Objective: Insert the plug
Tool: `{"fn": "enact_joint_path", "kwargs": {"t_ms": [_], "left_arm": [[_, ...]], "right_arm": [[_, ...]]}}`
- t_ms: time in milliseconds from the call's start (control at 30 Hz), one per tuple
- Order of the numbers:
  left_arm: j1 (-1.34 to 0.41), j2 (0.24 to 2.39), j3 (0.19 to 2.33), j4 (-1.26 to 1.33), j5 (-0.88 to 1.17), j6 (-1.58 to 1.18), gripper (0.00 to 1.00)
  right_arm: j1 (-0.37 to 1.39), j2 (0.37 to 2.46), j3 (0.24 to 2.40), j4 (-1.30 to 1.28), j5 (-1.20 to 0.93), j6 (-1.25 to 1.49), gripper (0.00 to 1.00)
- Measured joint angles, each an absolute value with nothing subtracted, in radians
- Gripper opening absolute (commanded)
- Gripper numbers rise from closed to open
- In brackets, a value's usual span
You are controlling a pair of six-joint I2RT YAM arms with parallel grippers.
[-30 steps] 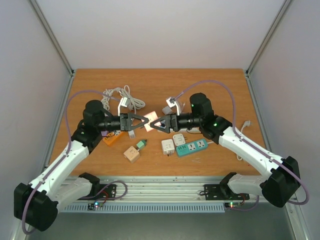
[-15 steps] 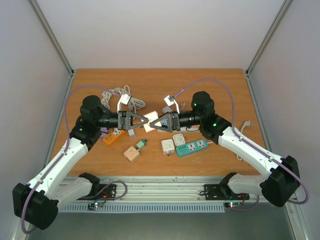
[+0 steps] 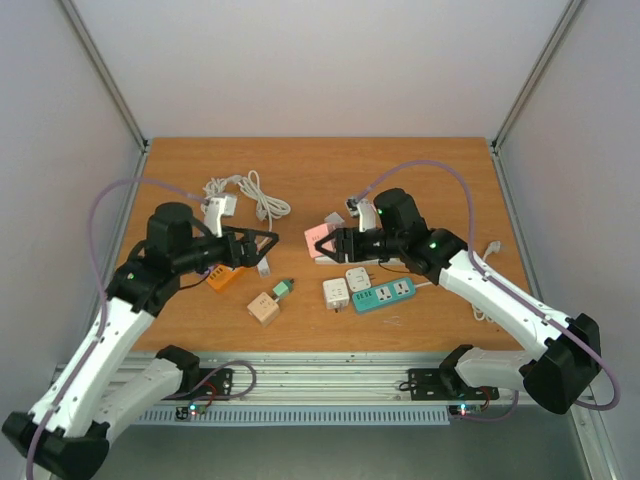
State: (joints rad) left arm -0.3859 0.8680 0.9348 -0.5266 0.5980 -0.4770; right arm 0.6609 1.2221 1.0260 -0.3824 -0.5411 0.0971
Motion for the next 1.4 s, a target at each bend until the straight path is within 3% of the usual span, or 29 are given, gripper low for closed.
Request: {"fn": "enact_joint_path", "kwargs": {"t_ms": [267,500,1400], "left_arm": [[-0.386,0.639,0.874,-0.597,0.187,-0.365,0.99],[-0.386,0.562,0.809,-0.596,0.031,-0.331,0.99],[-0.43,0.557,0.802,-0.599,-0.11,-0.304,0.99]], "right_arm": [[0.67,1.222,1.082,-0.684,-0.133,0.006,0.3],[0.673,1.257,1.11,-0.874,0.104,0.034,0.31],[0.62,1.639,1.241,-0.904,0.217,0.002,0.31]]}}
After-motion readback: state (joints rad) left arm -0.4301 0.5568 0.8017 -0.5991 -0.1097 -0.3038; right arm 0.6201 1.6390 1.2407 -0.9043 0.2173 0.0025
